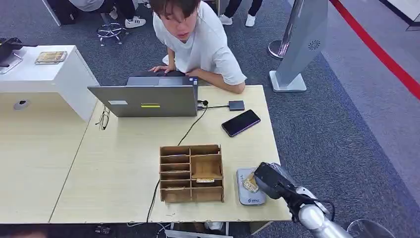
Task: Pass the card to the sensor for recognition and then transmit it.
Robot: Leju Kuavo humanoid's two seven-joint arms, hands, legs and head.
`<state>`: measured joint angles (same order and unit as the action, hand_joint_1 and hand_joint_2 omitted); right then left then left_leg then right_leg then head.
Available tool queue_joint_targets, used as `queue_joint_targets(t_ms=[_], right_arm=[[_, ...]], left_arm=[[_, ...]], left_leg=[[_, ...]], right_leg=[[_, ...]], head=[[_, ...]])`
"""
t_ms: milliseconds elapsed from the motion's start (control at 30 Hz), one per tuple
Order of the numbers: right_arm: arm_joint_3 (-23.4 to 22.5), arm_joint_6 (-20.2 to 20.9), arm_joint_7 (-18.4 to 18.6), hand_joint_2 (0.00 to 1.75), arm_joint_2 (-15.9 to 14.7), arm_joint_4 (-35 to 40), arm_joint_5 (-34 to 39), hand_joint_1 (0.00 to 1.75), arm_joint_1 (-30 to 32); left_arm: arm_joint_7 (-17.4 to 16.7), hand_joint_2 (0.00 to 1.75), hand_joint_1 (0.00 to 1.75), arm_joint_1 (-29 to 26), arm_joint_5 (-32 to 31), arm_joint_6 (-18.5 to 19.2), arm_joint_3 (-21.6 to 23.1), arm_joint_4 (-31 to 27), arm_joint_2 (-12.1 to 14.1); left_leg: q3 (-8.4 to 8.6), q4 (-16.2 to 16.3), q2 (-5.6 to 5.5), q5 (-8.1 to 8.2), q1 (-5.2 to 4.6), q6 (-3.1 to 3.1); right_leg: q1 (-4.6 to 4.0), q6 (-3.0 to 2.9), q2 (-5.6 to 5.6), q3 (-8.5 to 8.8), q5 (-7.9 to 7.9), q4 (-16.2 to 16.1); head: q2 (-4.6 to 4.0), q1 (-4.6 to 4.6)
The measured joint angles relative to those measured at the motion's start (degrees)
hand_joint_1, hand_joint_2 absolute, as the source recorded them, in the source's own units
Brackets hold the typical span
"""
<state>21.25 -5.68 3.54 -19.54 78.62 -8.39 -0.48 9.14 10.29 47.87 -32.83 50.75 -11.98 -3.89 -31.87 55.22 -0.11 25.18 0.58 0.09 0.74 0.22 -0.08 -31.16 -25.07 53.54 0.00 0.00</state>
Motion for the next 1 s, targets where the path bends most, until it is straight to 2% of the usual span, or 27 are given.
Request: queue_joint_targets(t_ms=[400, 1000], right_arm=[[0.2, -1.4, 0.3, 1.75, 2.2, -2.3, -3.2, 1.75, -0.4], [0.2, -2.5, 0.5, 1.75, 3.7, -4.3, -5.2, 1.75, -0.6]], left_arm=[[-0.2, 0.0, 0.0, 0.0, -0.7, -0.2, -0.2, 0.0, -0.1], [-0.2, 0.0, 0.0, 0.0, -1.1, -0.2, -1.3, 0.0, -0.5]], left_leg=[[0.02, 0.0, 0.0, 0.0, 0.0, 0.0], [0.05, 0.0, 0.0, 0.0, 0.0, 0.0]], right_leg=[[0.0, 0.0, 0.0, 0.01, 0.0, 0.0], [0.0, 0.0, 0.01, 0.03, 0.0, 0.0]], head=[[0.0, 0.0], [0.0, 0.02]])
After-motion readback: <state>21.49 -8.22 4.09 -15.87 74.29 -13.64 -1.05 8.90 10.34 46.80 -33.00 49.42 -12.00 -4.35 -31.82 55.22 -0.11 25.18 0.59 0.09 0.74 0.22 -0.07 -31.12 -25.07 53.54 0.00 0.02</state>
